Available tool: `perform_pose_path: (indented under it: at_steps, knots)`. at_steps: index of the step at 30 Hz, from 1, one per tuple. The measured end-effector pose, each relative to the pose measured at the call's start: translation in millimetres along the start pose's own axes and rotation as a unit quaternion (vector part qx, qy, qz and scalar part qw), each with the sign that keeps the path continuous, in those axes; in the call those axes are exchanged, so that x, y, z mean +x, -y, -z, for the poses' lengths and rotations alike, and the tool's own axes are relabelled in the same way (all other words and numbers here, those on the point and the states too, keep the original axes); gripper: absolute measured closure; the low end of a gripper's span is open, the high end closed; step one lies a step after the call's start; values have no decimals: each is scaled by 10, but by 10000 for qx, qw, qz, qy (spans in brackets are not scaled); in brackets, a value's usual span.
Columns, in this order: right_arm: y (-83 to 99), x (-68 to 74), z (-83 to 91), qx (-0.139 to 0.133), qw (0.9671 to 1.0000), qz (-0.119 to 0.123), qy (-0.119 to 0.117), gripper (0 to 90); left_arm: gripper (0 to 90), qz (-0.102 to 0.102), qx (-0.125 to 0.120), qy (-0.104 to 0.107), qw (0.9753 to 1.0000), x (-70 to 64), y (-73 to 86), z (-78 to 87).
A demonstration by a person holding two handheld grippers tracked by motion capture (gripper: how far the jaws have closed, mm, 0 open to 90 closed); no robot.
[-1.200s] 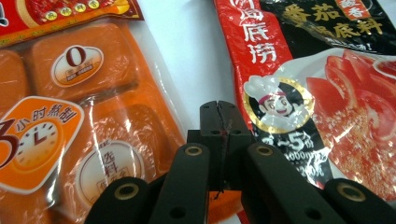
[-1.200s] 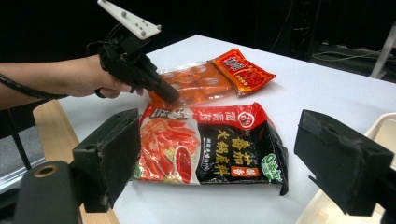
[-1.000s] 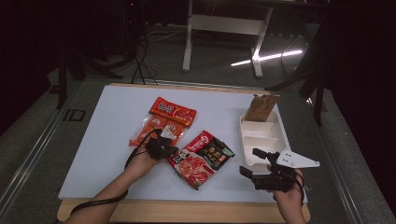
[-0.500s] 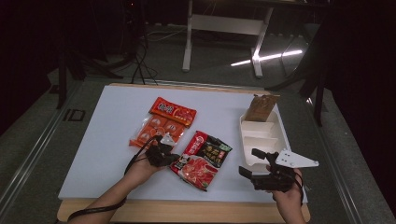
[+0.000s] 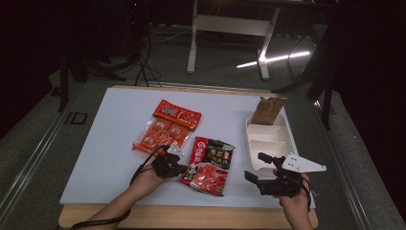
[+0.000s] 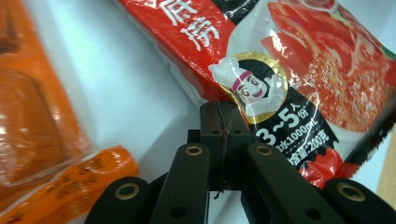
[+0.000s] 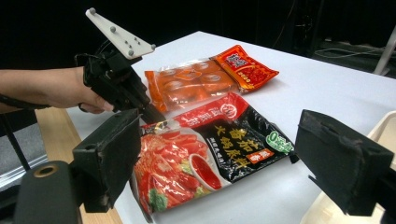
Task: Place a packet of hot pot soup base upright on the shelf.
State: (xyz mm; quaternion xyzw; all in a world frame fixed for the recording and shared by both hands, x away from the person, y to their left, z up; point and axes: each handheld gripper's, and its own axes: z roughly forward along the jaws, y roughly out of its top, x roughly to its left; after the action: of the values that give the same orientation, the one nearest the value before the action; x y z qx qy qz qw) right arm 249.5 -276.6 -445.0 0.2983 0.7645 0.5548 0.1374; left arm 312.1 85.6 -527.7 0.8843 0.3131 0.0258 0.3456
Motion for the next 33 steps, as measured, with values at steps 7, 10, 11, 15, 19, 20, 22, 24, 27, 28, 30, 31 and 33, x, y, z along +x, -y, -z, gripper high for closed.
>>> perform_pose_path:
  at_steps: [7, 10, 11, 15, 19, 20, 22, 24, 27, 28, 30, 31, 33]
  knots:
    - [-2, 4, 3, 1, 10000, 18, 1, 147, 900, -186, 25, 110, 9998, -137, -50, -67]
    - [-4, 3, 3, 8, 10000, 23, 8, 147, 900, -203, 23, 129, 9997, -158, -69, -89]
    - [-6, 3, 4, -1, 10000, 18, 5, 147, 900, -197, 26, 135, 9997, -168, -79, -98]
    - [-4, 5, 9, -3, 10000, 13, 0, 147, 900, -178, 28, 195, 9996, -198, -110, -133]
    - [-3, 6, 9, 3, 10000, 16, 0, 147, 900, -148, 18, 245, 9996, -222, -122, -151]
    - [-3, 6, 9, 6, 10000, 19, -1, 147, 900, -140, 27, 266, 9995, -233, -126, -158]
    - [-2, 4, 4, 13, 10000, 7, 0, 147, 900, -120, 30, 321, 9994, -237, -132, -166]
    - [-1, 7, 3, 20, 10000, 27, 0, 147, 900, -103, 45, 312, 9994, -240, -135, -163]
    - [-5, 13, 7, 17, 10000, 46, 19, 147, 900, -129, 84, 307, 9994, -228, -139, -146]
    - [-5, 13, 7, 17, 10000, 46, 19, 147, 900, -81, 83, 296, 9995, -215, -141, -135]
    - [-2, 19, 11, 31, 10000, 62, 37, 147, 899, 36, 21, 309, 9995, -179, -145, -95]
    - [-2, 19, 11, 31, 10000, 62, 37, 147, 899, 68, -15, 282, 9996, -164, -153, -70]
    - [-4, 18, 13, 14, 10000, 54, 36, 147, 884, 138, -132, 246, 9995, -140, -180, -14]
